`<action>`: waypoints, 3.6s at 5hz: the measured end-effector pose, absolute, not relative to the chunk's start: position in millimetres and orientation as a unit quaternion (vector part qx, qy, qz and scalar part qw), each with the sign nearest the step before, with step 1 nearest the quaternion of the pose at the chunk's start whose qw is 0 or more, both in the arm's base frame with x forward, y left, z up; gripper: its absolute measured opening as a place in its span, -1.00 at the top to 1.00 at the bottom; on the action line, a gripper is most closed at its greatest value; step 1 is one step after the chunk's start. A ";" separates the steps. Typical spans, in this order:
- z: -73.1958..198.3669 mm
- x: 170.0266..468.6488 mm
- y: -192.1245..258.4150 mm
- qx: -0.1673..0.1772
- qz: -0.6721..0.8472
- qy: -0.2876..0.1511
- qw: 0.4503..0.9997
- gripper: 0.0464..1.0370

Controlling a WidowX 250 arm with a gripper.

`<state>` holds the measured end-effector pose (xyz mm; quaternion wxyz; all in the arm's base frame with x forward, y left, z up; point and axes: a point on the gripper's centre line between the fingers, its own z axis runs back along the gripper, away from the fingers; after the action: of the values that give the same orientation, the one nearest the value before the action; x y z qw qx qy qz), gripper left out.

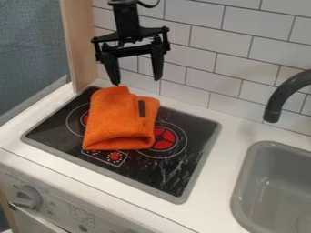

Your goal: Déplier le tissu à bas gauche vers droite en bas

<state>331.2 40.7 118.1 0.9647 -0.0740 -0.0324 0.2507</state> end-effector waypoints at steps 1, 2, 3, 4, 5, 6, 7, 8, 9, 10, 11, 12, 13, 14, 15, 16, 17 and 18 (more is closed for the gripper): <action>107.2 327.8 39.0 -0.073 0.251 -0.014 0.965 -0.92; 103.2 327.3 38.8 -0.071 0.250 -0.008 0.966 -0.92; 98.1 324.7 36.7 -0.054 0.249 -0.004 0.967 -0.92; 84.0 326.5 32.1 -0.029 0.247 0.008 0.969 -0.92; 65.9 327.4 34.7 -0.011 0.257 0.024 0.966 -0.92; 57.9 330.6 35.0 -0.004 0.259 0.030 0.965 -0.84; 54.0 333.0 29.6 0.003 0.256 0.031 0.966 -0.31; 53.4 335.2 28.6 0.005 0.260 0.024 0.965 0.31; 53.3 336.1 28.6 0.005 0.263 0.021 0.964 0.74; 53.5 336.3 28.4 0.004 0.264 0.020 0.964 0.95; 53.0 331.7 28.4 0.002 0.263 0.022 0.964 0.99; 74.5 326.8 33.4 -0.004 0.265 0.003 0.964 0.99; 87.3 318.9 47.2 -0.016 0.276 0.000 0.961 0.99; 99.8 304.1 77.8 -0.016 0.301 -0.006 0.953 0.99; 99.0 291.9 105.9 -0.012 0.319 0.000 0.948 0.99; 92.6 279.6 131.0 -0.003 0.331 0.012 0.943 0.99; 78.8 262.1 156.2 -0.007 0.346 0.042 0.937 0.99; 66.8 251.0 175.6 -0.011 0.360 0.052 0.931 0.99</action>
<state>251.0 175.6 66.8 0.9314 -0.0112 0.0517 0.3602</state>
